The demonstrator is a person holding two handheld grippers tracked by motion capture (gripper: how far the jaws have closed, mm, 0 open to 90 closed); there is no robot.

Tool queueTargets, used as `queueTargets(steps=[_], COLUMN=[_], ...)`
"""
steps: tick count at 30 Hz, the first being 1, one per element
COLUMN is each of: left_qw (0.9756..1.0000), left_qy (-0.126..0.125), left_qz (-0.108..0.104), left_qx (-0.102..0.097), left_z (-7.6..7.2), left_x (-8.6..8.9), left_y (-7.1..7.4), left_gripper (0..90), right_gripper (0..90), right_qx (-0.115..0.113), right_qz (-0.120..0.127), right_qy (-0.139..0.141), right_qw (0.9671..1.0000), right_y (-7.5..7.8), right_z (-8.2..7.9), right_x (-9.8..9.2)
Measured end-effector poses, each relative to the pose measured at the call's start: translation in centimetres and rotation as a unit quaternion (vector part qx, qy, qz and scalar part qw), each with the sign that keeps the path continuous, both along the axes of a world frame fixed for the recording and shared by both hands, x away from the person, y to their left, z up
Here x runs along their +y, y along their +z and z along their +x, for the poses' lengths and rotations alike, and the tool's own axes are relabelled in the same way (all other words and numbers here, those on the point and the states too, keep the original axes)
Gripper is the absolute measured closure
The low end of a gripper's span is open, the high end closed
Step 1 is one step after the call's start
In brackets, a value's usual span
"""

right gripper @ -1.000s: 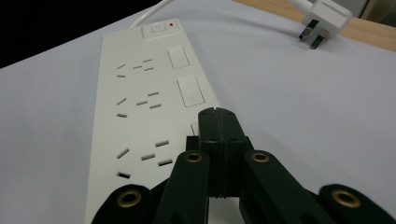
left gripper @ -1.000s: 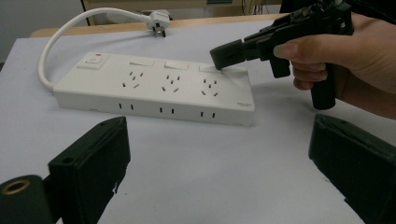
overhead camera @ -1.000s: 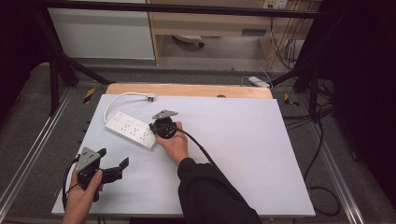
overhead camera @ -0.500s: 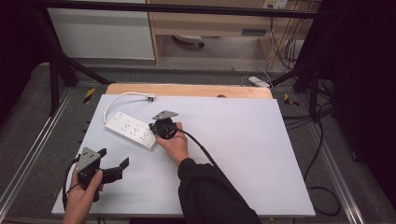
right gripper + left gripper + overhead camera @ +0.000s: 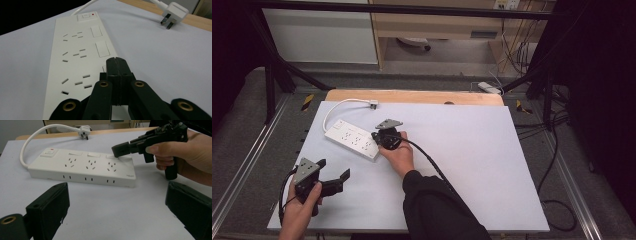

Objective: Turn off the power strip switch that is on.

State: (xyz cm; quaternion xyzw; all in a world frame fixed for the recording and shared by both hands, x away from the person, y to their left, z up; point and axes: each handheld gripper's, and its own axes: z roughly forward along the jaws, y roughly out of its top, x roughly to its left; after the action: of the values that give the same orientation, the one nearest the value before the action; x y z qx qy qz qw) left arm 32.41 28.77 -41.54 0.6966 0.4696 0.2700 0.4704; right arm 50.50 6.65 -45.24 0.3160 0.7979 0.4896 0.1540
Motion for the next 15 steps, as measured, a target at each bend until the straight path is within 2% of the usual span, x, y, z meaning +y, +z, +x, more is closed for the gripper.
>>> queueTargets(steps=[15], left_qw=[1.0], left_qy=[0.001], left_qz=[-0.001], left_qx=[0.0], left_z=[-0.03], left_x=[0.01], left_y=[0.0], left_gripper=[5.4], right_gripper=[90.0], right_qx=[0.0], right_qz=[0.0], right_qy=[0.0], right_qw=[1.0], right_y=[-0.01], right_z=[-0.01], right_x=[0.09])
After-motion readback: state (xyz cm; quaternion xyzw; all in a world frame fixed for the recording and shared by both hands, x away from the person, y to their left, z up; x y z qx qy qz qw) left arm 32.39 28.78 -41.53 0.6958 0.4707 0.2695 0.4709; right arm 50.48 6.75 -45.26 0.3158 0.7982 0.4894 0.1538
